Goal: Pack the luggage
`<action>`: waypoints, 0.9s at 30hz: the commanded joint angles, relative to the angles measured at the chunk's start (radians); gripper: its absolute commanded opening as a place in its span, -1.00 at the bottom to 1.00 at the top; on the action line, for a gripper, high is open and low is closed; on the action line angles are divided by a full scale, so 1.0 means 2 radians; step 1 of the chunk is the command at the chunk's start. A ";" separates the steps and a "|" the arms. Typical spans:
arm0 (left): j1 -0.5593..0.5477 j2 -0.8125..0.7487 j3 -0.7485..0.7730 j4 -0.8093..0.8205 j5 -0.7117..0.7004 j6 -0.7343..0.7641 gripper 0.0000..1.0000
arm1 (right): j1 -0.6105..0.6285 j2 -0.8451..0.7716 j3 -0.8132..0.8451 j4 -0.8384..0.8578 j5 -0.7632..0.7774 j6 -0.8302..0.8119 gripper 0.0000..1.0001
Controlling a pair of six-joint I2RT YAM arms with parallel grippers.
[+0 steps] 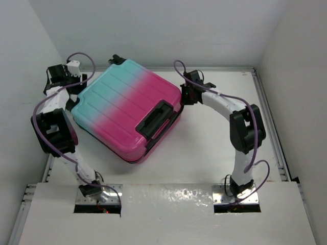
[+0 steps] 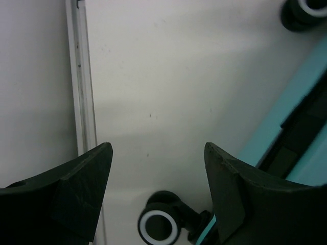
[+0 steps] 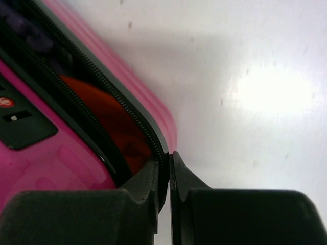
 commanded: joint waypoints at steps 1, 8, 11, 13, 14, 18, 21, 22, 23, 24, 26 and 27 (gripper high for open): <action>-0.034 -0.061 -0.063 -0.132 0.146 0.069 0.41 | 0.004 0.029 0.086 0.118 -0.053 0.000 -1.00; -0.032 -0.158 -0.164 -0.187 0.198 0.132 0.33 | -0.005 0.109 0.251 0.098 -0.049 0.010 -0.91; -0.031 -0.195 -0.191 -0.203 0.234 0.134 0.33 | -0.011 0.107 0.267 0.107 -0.023 0.004 -0.32; -0.029 -0.203 -0.182 -0.216 0.243 0.126 0.33 | -0.019 0.104 0.277 0.096 0.004 0.001 -0.14; -0.025 -0.204 -0.174 -0.218 0.238 0.120 0.33 | -0.034 0.103 0.280 0.087 0.008 0.005 -0.04; -0.008 -0.206 -0.110 -0.167 0.179 0.058 0.34 | -0.072 0.061 0.264 0.054 0.019 0.020 0.28; 0.002 -0.195 -0.046 -0.143 0.110 0.004 0.34 | -0.091 0.026 0.227 0.055 0.026 0.004 0.40; 0.006 -0.189 -0.032 -0.141 0.100 -0.013 0.35 | -0.095 0.002 0.207 0.056 0.027 -0.008 0.44; 0.007 -0.186 -0.008 -0.140 0.096 -0.022 0.35 | -0.104 -0.022 0.188 0.055 0.025 -0.018 0.48; 0.008 -0.186 0.001 -0.140 0.096 -0.022 0.35 | -0.108 -0.022 0.179 0.054 0.020 -0.018 0.50; 0.008 -0.185 0.024 -0.149 0.109 -0.013 0.35 | -0.116 -0.063 0.156 0.044 -0.006 -0.044 0.54; 0.008 -0.188 0.030 -0.153 0.116 0.007 0.35 | -0.115 -0.078 0.129 0.038 -0.014 -0.076 0.55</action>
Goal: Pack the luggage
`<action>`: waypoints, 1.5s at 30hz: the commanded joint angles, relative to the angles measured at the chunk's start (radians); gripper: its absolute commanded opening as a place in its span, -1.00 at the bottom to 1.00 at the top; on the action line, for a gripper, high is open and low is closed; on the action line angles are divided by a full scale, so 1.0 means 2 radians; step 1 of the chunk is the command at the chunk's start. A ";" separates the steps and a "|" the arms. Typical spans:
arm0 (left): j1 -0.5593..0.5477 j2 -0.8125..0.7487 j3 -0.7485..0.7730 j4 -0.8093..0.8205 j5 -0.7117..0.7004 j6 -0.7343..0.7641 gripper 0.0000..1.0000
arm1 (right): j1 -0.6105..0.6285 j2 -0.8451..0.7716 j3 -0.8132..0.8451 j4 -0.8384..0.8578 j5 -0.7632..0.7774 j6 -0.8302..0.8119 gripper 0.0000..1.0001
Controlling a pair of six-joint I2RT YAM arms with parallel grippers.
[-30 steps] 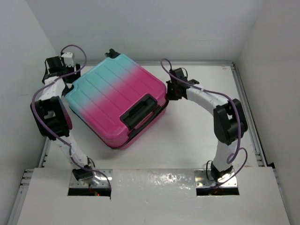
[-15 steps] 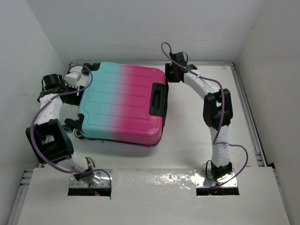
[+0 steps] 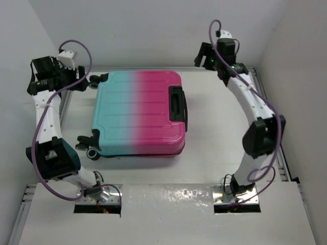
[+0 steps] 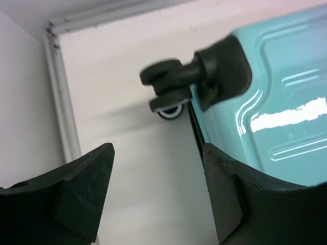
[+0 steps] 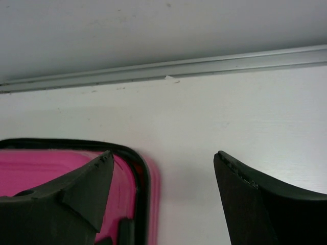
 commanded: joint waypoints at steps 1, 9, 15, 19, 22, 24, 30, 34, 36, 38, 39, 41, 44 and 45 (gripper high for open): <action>0.002 -0.008 0.035 -0.007 0.009 0.011 0.35 | -0.009 -0.079 -0.056 -0.003 -0.033 -0.068 0.56; 0.005 -0.066 0.091 -0.186 0.069 0.259 0.76 | 0.023 -0.311 -0.392 0.041 -0.159 -0.121 0.54; -0.002 -0.074 0.054 -0.150 -0.082 0.168 0.67 | 0.090 -0.383 -0.478 0.045 -0.077 -0.073 -0.07; -0.002 -0.084 -0.013 -0.124 -0.168 0.147 0.62 | 0.095 -0.377 -0.461 -0.014 -0.027 -0.056 -0.44; -0.001 -0.108 -0.069 -0.124 -0.154 0.150 0.62 | 0.097 -0.375 -0.466 -0.010 -0.049 -0.056 -0.21; -0.001 -0.126 -0.084 -0.119 -0.126 0.132 0.62 | 0.097 -0.376 -0.457 -0.006 -0.060 -0.056 -0.18; -0.001 -0.120 -0.090 -0.103 -0.108 0.091 0.62 | 0.097 -0.335 -0.412 0.028 -0.089 -0.020 -0.15; -0.001 -0.107 -0.087 -0.102 -0.097 0.073 0.62 | 0.097 -0.271 -0.435 0.097 -0.126 0.026 -0.25; -0.001 -0.102 -0.082 -0.108 -0.056 0.056 0.62 | 0.098 -0.253 -0.432 0.128 -0.132 0.034 -0.26; -0.002 -0.101 -0.081 -0.105 -0.017 0.040 0.62 | 0.098 -0.242 -0.422 0.137 -0.141 0.033 -0.26; -0.003 -0.103 -0.085 -0.101 -0.010 0.036 0.62 | 0.098 -0.236 -0.417 0.142 -0.148 0.032 -0.26; -0.007 -0.101 -0.101 -0.083 -0.024 0.025 0.62 | 0.100 -0.218 -0.405 0.137 -0.151 0.027 -0.27; -0.032 -0.092 -0.125 -0.056 -0.108 0.018 0.60 | 0.106 -0.192 -0.391 0.101 -0.116 0.021 -0.34; -0.040 -0.087 -0.139 -0.053 -0.128 0.019 0.58 | 0.108 -0.186 -0.388 0.085 -0.102 0.022 -0.38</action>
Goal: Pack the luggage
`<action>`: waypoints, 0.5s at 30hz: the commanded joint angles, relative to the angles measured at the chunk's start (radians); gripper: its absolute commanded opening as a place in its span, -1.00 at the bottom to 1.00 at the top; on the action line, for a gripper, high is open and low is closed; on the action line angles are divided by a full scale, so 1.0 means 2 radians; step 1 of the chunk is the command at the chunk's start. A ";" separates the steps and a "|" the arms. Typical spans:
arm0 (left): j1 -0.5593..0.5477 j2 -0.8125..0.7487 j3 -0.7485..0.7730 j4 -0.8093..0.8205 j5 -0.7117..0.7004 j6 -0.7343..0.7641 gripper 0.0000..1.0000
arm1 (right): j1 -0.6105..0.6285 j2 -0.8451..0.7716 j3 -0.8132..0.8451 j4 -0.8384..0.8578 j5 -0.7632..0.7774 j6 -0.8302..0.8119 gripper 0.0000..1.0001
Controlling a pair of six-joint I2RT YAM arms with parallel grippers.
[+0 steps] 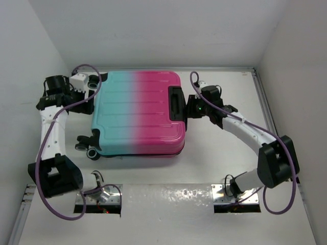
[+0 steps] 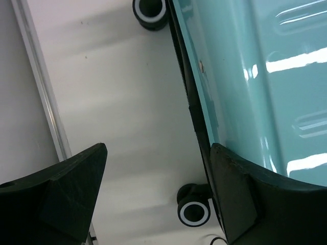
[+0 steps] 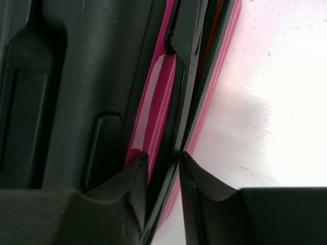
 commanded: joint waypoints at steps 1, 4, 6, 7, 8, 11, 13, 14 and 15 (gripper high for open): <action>-0.029 0.025 -0.028 0.035 -0.070 -0.017 0.57 | 0.014 0.026 0.026 -0.011 0.046 0.008 -0.43; -0.057 0.045 -0.045 0.064 -0.063 -0.036 0.53 | 0.044 0.052 0.028 0.008 0.066 0.034 -0.61; -0.080 0.059 -0.042 0.087 -0.063 -0.047 0.53 | 0.059 0.066 0.037 0.021 0.078 0.044 -0.73; -0.100 0.081 -0.036 0.101 -0.055 -0.060 0.53 | 0.065 0.073 0.049 0.019 0.093 0.065 -0.85; -0.109 0.094 -0.013 0.105 -0.048 -0.067 0.53 | 0.069 0.077 0.053 0.016 0.107 0.081 -1.00; -0.135 0.157 0.043 0.105 -0.042 -0.088 0.51 | 0.069 0.080 0.058 0.040 0.152 0.124 -1.00; -0.143 0.197 0.077 0.111 -0.046 -0.092 0.50 | 0.069 0.087 0.096 0.023 0.189 0.117 -1.00; -0.144 0.207 0.089 0.115 -0.051 -0.092 0.49 | 0.069 0.093 0.116 0.012 0.197 0.110 -1.00; -0.146 0.229 0.100 0.124 -0.058 -0.094 0.49 | 0.068 0.112 0.160 -0.001 0.206 0.097 -1.00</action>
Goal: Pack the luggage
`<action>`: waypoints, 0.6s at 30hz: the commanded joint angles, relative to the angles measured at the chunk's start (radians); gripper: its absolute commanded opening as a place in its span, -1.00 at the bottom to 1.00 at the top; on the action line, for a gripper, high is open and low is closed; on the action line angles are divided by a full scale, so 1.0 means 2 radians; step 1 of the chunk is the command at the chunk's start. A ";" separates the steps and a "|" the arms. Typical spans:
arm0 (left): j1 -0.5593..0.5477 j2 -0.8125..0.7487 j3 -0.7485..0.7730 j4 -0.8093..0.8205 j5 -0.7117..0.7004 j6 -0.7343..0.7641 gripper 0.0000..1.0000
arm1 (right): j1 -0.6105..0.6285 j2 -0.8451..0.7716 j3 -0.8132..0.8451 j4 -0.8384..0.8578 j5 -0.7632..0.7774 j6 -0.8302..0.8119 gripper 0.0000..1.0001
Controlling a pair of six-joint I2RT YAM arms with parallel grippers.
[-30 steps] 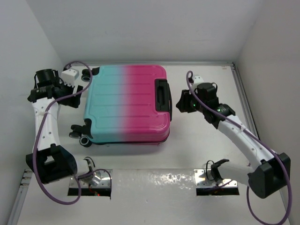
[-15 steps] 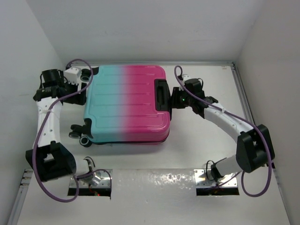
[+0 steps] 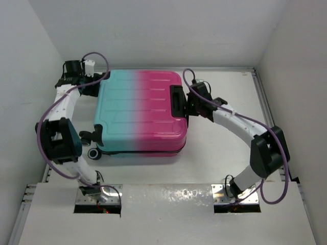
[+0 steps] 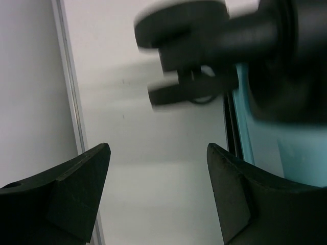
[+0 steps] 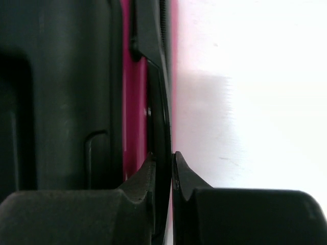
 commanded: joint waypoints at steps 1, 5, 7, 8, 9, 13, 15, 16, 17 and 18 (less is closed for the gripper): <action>-0.069 0.058 0.048 -0.002 0.077 -0.051 0.49 | 0.021 0.060 0.106 0.065 0.050 0.014 -1.00; -0.071 0.146 0.170 -0.029 0.073 -0.057 0.49 | 0.020 0.090 0.171 0.034 0.123 0.024 -1.00; -0.070 0.170 0.235 -0.048 0.066 -0.058 0.49 | 0.008 0.087 0.165 0.053 0.141 0.052 -1.00; -0.071 0.189 0.253 -0.061 0.060 -0.053 0.49 | 0.002 0.084 0.160 0.058 0.145 0.070 -1.00; -0.070 0.195 0.269 -0.068 0.057 -0.048 0.50 | -0.003 0.084 0.160 0.061 0.148 0.074 -1.00; -0.067 0.205 0.324 -0.084 0.048 -0.027 0.51 | -0.017 0.083 0.170 0.058 0.173 0.069 -1.00; -0.055 0.203 0.339 -0.094 0.053 -0.028 0.53 | -0.023 0.082 0.172 0.059 0.155 0.060 -1.00; -0.051 0.200 0.351 -0.097 0.056 -0.030 0.54 | -0.030 0.080 0.170 0.077 0.144 0.052 -1.00; -0.039 0.193 0.356 -0.103 0.063 -0.035 0.57 | -0.035 0.080 0.167 0.090 0.129 0.034 -1.00; -0.032 0.187 0.365 -0.105 0.070 -0.036 0.59 | -0.044 0.083 0.171 0.098 0.103 0.031 -0.97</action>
